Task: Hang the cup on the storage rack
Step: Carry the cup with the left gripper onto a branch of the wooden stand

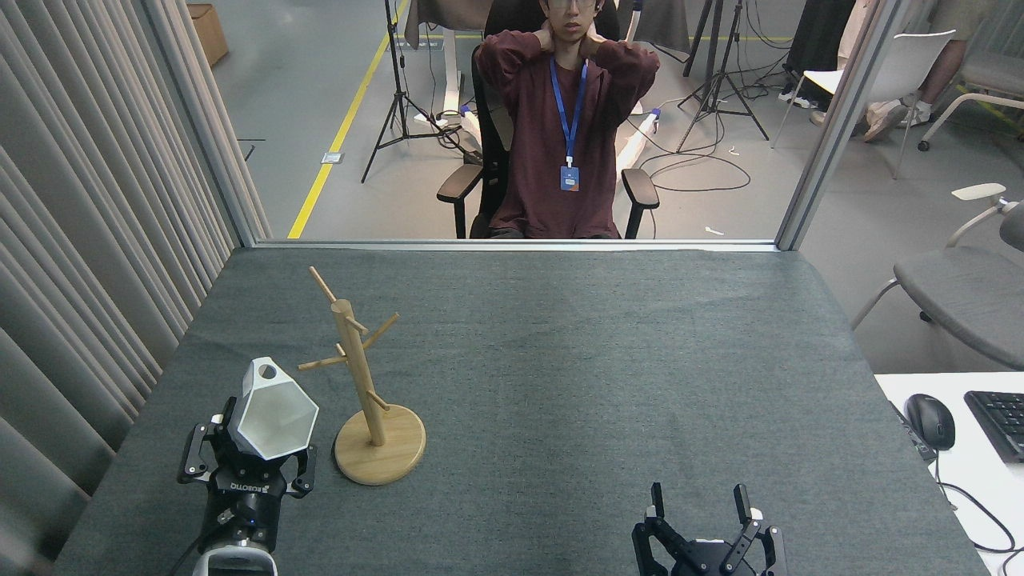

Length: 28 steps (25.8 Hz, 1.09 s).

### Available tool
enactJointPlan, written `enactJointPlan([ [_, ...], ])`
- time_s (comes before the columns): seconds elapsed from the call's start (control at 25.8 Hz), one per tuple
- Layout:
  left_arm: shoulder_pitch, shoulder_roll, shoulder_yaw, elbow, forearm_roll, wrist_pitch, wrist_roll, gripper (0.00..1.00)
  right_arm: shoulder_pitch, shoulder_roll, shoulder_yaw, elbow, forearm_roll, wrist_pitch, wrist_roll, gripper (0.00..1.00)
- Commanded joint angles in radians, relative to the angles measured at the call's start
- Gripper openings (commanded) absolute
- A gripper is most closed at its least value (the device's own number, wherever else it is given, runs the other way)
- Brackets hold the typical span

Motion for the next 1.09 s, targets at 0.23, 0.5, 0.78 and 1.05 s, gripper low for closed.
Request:
enactJointPlan([
  [0.23,-0.039,-0.011,-0.003,0.048,-0.100,0.012,0.004,0.53,-0.017,-0.001,0.000,0.023,-0.004,-0.002,-0.003,0.98],
  [0.5,-0.050,-0.011,-0.032,0.114,-0.166,0.055,0.006,0.53,-0.021,-0.003,0.000,0.041,-0.007,-0.003,-0.007,0.98],
  [0.78,-0.103,-0.011,-0.034,0.173,-0.173,0.068,0.006,0.62,-0.021,-0.006,0.000,0.058,-0.009,-0.003,-0.012,0.98],
  [1.05,-0.110,-0.026,-0.034,0.162,-0.163,0.062,0.006,0.99,-0.031,-0.006,0.000,0.057,-0.009,-0.003,-0.012,0.98],
])
